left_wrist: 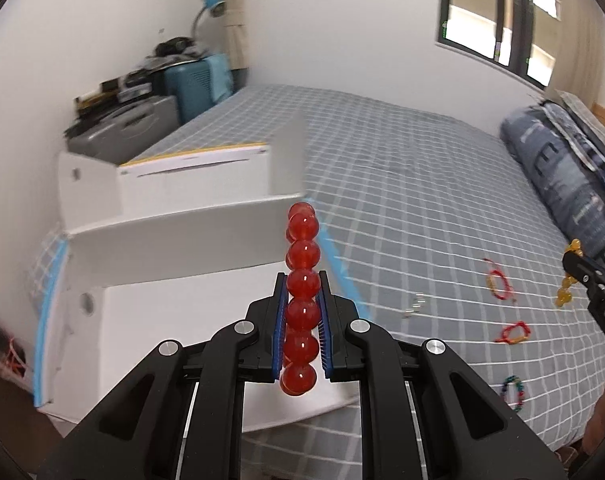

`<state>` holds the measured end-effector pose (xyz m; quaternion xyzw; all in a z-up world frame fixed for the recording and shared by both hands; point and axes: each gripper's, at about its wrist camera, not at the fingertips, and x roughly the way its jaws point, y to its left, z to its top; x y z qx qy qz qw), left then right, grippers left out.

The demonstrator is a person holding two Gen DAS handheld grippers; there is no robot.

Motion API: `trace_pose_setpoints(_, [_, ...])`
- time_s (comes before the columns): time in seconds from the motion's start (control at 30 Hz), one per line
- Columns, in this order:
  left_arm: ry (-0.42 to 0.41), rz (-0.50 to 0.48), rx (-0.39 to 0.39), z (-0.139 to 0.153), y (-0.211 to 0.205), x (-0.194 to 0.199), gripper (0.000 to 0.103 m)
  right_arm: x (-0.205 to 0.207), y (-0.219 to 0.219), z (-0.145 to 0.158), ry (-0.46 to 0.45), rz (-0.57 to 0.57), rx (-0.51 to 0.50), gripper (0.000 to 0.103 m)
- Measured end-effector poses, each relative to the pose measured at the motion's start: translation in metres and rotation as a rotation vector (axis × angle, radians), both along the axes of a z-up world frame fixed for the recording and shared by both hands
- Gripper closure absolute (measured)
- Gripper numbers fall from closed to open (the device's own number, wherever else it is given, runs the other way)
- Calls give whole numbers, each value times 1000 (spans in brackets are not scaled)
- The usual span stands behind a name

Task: Organize jewelry
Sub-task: 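Carry the red and amber bracelets over the white box with both tools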

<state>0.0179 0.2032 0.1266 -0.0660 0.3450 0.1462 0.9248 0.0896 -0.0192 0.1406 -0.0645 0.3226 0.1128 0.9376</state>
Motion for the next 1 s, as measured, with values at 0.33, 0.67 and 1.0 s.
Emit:
trace_pose_setpoints(0.33, [41,68,-21,-7,71,-27,90,-12,98,0,3,130,-12,94])
trace_pose_setpoints(0.67, [62,147,-39,-14,119,-45,90,-28,175,-7,12,245,-7,94])
trace_pose_setpoints(1.0, [140,170,-79,-36,146,-45,90,-29,234,-41,95,328,-22,94])
